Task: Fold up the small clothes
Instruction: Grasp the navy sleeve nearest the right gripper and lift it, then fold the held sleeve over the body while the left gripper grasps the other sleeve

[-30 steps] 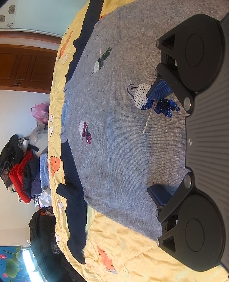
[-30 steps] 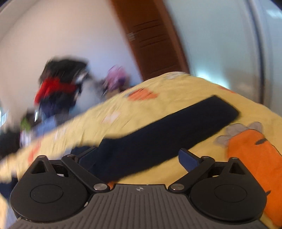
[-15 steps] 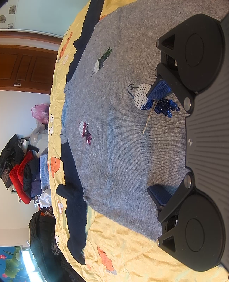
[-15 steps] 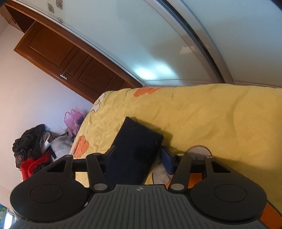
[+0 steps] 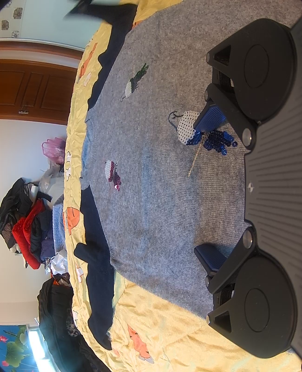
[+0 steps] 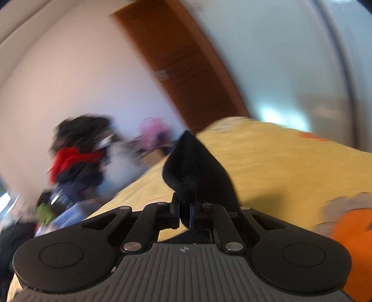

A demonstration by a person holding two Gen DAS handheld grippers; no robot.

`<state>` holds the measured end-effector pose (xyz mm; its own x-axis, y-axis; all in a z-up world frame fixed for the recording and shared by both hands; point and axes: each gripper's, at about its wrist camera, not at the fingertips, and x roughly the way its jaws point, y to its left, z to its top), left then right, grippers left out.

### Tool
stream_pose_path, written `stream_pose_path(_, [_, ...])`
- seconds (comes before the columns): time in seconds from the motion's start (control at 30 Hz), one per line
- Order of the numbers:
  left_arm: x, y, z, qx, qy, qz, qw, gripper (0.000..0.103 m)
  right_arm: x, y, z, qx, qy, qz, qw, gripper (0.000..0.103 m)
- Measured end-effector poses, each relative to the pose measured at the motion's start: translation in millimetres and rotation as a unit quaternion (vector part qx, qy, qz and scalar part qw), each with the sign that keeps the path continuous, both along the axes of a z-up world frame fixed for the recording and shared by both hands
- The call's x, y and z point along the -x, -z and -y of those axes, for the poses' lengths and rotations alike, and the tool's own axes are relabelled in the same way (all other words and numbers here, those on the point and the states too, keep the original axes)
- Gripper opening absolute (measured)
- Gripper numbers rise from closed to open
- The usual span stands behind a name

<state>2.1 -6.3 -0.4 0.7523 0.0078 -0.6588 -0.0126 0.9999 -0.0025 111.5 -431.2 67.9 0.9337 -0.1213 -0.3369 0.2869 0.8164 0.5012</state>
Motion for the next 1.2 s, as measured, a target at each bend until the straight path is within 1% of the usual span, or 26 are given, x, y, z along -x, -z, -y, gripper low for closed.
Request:
stream_pose_path(0.07, [0.1,-0.3,0.2,0.002,0.001,0.001,1.0000,0.103,-16.8,-6.4,-58.7,0.020,-0.072,0.005,0.997,0.017])
stream_pose_path(0.17, [0.0,-0.4,-0.1,0.004,0.002,0.001,1.0000,0.103,-43.2,4.1,-141.3,0.026,-0.167,-0.009,0.986,0.017])
stream_pose_path(0.27, [0.8,-0.3,-1.6,0.006,0.004,0.001,1.0000,0.103,-63.8,28.8,-207.0,0.036,-0.220,-0.052,0.973,0.017])
stream_pose_path(0.33, [1.2,-0.1,-2.6,0.007,0.005,0.002,1.0000,0.103,-67.1,46.7,-236.3,0.043,-0.250,-0.083,0.964,0.022])
stream_pose_path(0.4, [2.4,-0.5,-3.4,0.009,0.006,0.002,0.9999,0.103,-53.8,53.9,-256.7,0.054,-0.254,-0.104,0.960,0.029])
stream_pose_path(0.43, [3.3,-0.8,-4.1,0.009,0.007,0.002,0.9999,0.103,-45.0,52.3,-257.8,0.051,-0.257,-0.099,0.960,0.030])
stream_pose_path(0.47, [3.5,-1.4,-4.5,0.010,0.008,0.002,0.9999,0.103,-36.2,48.6,-253.7,0.043,-0.257,-0.088,0.961,0.036])
stream_pose_path(0.5, [3.2,-3.4,-4.9,0.010,0.011,0.000,0.9999,0.103,-25.7,43.7,-246.9,0.034,-0.254,-0.074,0.964,0.045])
stream_pose_path(0.53, [1.9,-7.3,-6.4,0.014,0.014,-0.003,0.9998,0.103,-13.8,41.6,-236.2,0.028,-0.248,-0.063,0.966,0.050])
stream_pose_path(0.57, [-0.8,-14.4,-9.3,0.029,0.020,-0.001,0.9994,0.103,-0.1,38.1,-227.6,0.023,-0.239,-0.054,0.969,0.055])
stream_pose_path(0.6, [-4.4,-24.0,-13.8,0.057,0.026,0.009,0.9980,0.103,10.5,36.1,-218.8,0.020,-0.232,-0.049,0.971,0.055])
stream_pose_path(0.63, [-9.5,-34.2,-19.5,0.092,0.031,0.023,0.9950,0.103,10.9,39.8,-206.8,0.018,-0.227,-0.049,0.972,0.055])
stream_pose_path(0.7, [-28.9,-53.5,-30.1,0.169,0.041,0.039,0.9840,0.103,29.1,46.2,-190.5,0.017,-0.208,-0.054,0.976,0.055])
stream_pose_path(0.73, [-43.8,-58.6,-34.0,0.210,0.049,0.033,0.9759,0.103,28.8,55.2,-183.3,0.012,-0.199,-0.061,0.978,0.055])
stream_pose_path(0.77, [-62.3,-58.9,-37.7,0.254,0.058,0.017,0.9653,0.103,31.5,62.6,-176.9,0.003,-0.193,-0.069,0.979,0.055])
stream_pose_path(0.8, [-82.4,-54.5,-40.3,0.295,0.061,-0.004,0.9535,0.103,33.2,69.3,-171.7,-0.007,-0.187,-0.077,0.979,0.055])
stream_pose_path(0.83, [-101.3,-47.1,-41.1,0.326,0.059,-0.024,0.9432,0.103,33.9,75.5,-167.9,-0.015,-0.182,-0.084,0.980,0.055])
stream_pose_path(0.87, [-119.0,-38.9,-39.9,0.342,0.049,-0.043,0.9374,0.103,35.2,79.6,-165.1,-0.023,-0.179,-0.087,0.980,0.055])
stream_pose_path(0.93, [-146.9,-23.0,-34.2,0.357,0.021,-0.075,0.9308,0.103,35.6,84.4,-162.8,-0.039,-0.181,-0.082,0.979,0.055])
stream_pose_path(1.0, [-164.8,-12.0,-27.4,0.385,0.024,-0.090,0.9182,0.103,36.1,88.8,-161.0,-0.047,-0.183,-0.080,0.979,0.055])
stream_pose_path(1.03, [-172.4,-10.1,-21.8,0.392,0.029,-0.094,0.9145,0.103,36.7,89.9,-159.3,-0.054,-0.183,-0.077,0.979,0.055])
stream_pose_path(1.07, [-178.6,-8.6,-17.1,0.393,0.031,-0.099,0.9137,0.099,37.5,90.9,-157.2,-0.062,-0.184,-0.074,0.978,0.055])
stream_pose_path(1.1, [-185.3,-6.7,-11.3,0.388,0.033,-0.106,0.9148,0.088,38.6,92.1,-155.1,-0.069,-0.185,-0.071,0.978,0.055])
stream_pose_path(1.13, [-191.3,-4.7,-6.2,0.385,0.034,-0.117,0.9149,0.080,39.2,92.6,-153.6,-0.076,-0.185,-0.068,0.977,0.055])
stream_pose_path(1.17, [-196.8,-1.4,-1.5,0.382,0.035,-0.129,0.9144,0.066,39.6,93.4,-151.9,-0.083,-0.186,-0.066,0.977,0.055])
stream_pose_path(1.2, [-200.7,0.6,2.6,0.377,0.037,-0.138,0.9152,0.058,40.0,93.9,-150.4,-0.089,-0.186,-0.064,0.977,0.055])
